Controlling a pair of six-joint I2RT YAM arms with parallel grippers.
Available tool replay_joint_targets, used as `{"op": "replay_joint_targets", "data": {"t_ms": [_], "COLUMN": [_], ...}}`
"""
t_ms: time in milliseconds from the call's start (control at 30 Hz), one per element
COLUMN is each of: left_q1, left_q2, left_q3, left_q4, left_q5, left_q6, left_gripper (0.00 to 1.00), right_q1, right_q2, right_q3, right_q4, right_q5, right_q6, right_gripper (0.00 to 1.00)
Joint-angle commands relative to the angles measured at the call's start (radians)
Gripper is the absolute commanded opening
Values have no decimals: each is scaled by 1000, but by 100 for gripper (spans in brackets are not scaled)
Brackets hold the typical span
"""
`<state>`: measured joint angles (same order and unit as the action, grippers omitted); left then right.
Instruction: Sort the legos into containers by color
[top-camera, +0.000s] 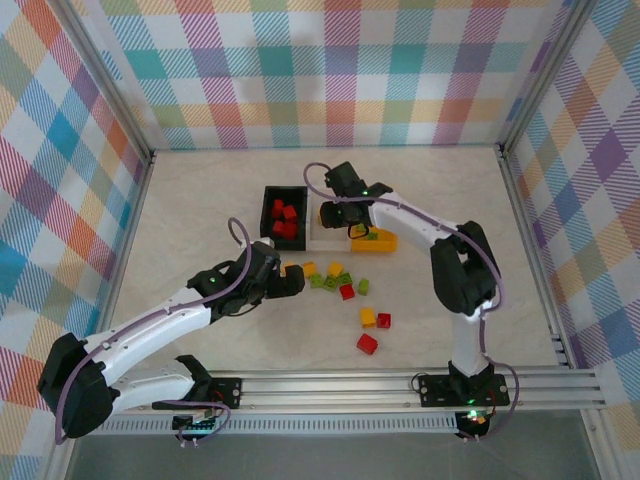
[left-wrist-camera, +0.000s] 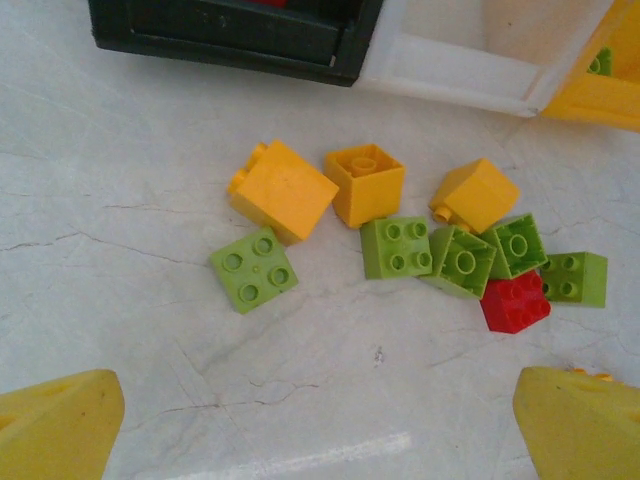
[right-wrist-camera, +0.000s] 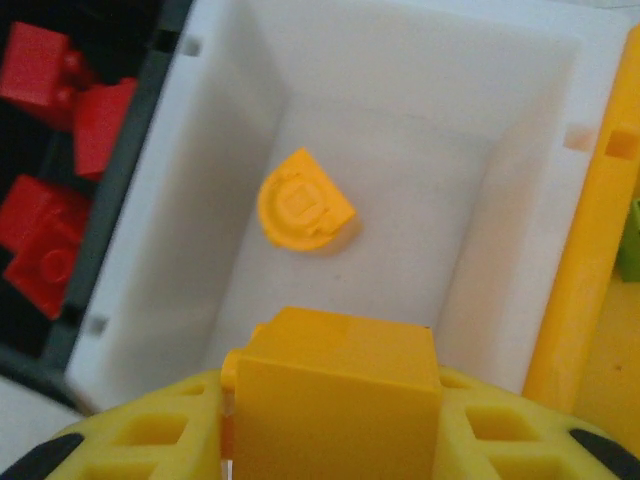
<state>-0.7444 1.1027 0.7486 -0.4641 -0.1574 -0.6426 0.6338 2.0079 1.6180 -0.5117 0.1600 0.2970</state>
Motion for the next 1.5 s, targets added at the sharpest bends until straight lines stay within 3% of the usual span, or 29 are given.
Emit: {"op": "replay_joint_targets", "data": {"t_ms": [0, 200, 433, 667, 900, 1233, 1467], "left_q1": [7, 22, 34, 35, 39, 47, 55], "left_q2": [-18, -48, -57, -63, -27, -14, -19], "left_q3": [-4, -23, -29, -48, -60, -78, -90], "left_q4": [3, 16, 21, 35, 65, 72, 78], "left_q5": [27, 45, 50, 27, 34, 39, 42], "left_q6": [21, 7, 18, 25, 15, 4, 2], "left_gripper": [100, 100, 100, 100, 100, 100, 100], "right_q1": [3, 6, 18, 76, 149, 226, 257], "right_q2": [26, -34, -227, -498, -616, -527, -490], "right_q3": [68, 56, -130, -508, -763, -795, -817], "right_q4": [-75, -46, -12, -1, -25, 11, -25], "right_q5": [41, 26, -7, -46, -39, -49, -9], "right_q6": [-21, -28, 3, 96, 195, 198, 215], "right_gripper": [47, 67, 76, 77, 76, 74, 64]}}
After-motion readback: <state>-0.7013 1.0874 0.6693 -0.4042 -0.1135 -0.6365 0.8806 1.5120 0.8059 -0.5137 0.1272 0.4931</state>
